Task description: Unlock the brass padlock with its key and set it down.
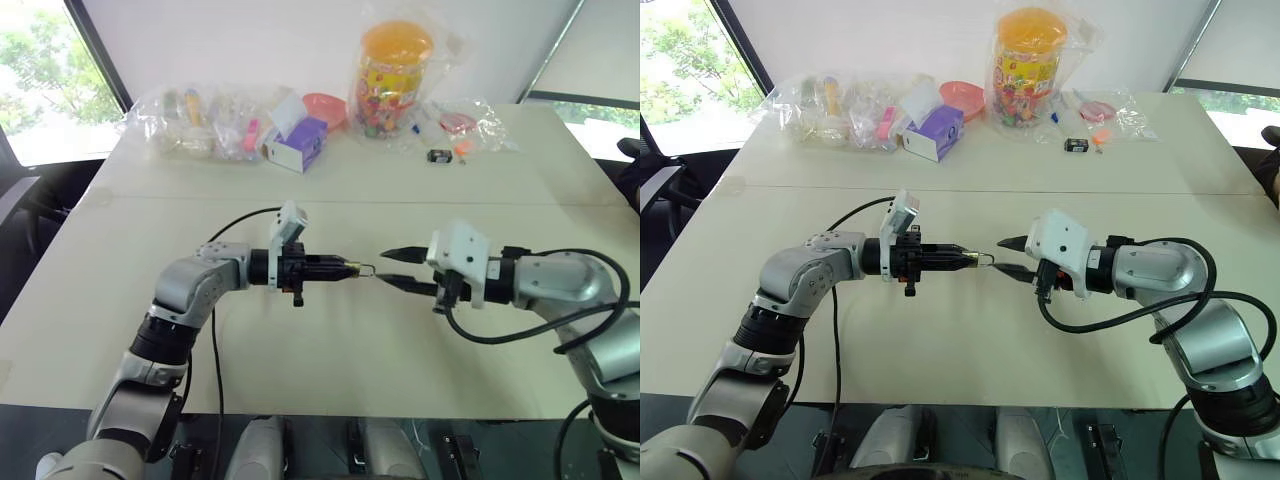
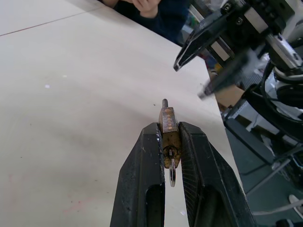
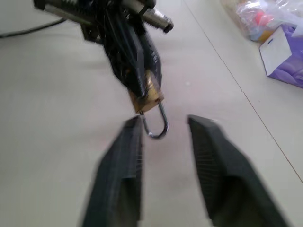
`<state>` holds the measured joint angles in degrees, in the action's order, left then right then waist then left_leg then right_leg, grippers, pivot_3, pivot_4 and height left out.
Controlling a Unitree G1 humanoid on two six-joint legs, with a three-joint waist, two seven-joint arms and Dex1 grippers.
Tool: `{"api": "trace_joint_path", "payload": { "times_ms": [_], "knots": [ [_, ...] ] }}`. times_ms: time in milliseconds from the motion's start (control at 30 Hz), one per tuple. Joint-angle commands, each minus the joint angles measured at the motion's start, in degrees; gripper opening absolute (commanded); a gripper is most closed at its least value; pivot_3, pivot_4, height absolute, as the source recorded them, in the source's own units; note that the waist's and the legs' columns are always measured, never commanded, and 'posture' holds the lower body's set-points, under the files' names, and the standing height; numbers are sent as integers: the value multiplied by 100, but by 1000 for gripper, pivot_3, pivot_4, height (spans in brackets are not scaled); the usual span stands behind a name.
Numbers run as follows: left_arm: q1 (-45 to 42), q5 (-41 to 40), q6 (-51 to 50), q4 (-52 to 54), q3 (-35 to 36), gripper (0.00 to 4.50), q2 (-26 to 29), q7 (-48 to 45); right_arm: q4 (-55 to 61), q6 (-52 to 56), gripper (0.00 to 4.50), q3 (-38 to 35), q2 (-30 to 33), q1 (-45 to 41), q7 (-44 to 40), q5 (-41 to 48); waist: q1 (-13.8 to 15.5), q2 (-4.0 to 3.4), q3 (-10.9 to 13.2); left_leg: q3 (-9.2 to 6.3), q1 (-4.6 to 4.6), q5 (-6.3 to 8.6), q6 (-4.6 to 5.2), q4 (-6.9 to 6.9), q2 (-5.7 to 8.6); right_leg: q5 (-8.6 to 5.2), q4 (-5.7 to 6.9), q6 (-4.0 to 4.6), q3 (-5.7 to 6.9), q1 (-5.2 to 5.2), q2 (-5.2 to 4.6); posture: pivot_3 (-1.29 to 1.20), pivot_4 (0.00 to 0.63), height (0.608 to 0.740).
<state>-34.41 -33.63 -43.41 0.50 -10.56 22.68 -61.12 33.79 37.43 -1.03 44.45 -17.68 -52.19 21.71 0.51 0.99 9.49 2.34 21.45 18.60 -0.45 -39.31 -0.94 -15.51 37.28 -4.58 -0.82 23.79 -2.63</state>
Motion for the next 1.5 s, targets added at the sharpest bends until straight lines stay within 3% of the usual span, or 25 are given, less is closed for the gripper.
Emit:
{"api": "trace_joint_path", "payload": {
  "times_ms": [33,733,967,1167,1500],
  "knots": [
    [-165,30,111,46,-3,0,-16,-85,244,162,55,-112,-68,-116,228,199,2,0,0,0,0,0,0,0,0,0,0,0,0,0,1,0,150,735],
    [-291,-197,-117,322,127,0,-2,-172,-981,-955,55,736,-245,66,437,-603,-4,0,0,1,2,0,1,0,1,0,-1,0,1,1,9,0,150,735],
    [-200,124,222,133,-12,0,-12,-129,-542,-877,55,573,-187,220,419,-477,1,0,0,0,2,0,0,0,1,0,-1,0,0,1,9,0,150,735],
    [-159,-57,7,254,-7,0,9,-277,-569,-1228,55,581,195,499,414,-943,9,0,0,1,4,1,1,0,3,0,-4,0,1,0,8,0,150,735],
    [-129,-150,-220,415,-44,0,50,-403,-908,-1485,55,449,2,-134,595,-1076,-27,0,0,1,2,0,1,0,0,0,-1,0,0,3,12,0,150,735]
  ]
}}
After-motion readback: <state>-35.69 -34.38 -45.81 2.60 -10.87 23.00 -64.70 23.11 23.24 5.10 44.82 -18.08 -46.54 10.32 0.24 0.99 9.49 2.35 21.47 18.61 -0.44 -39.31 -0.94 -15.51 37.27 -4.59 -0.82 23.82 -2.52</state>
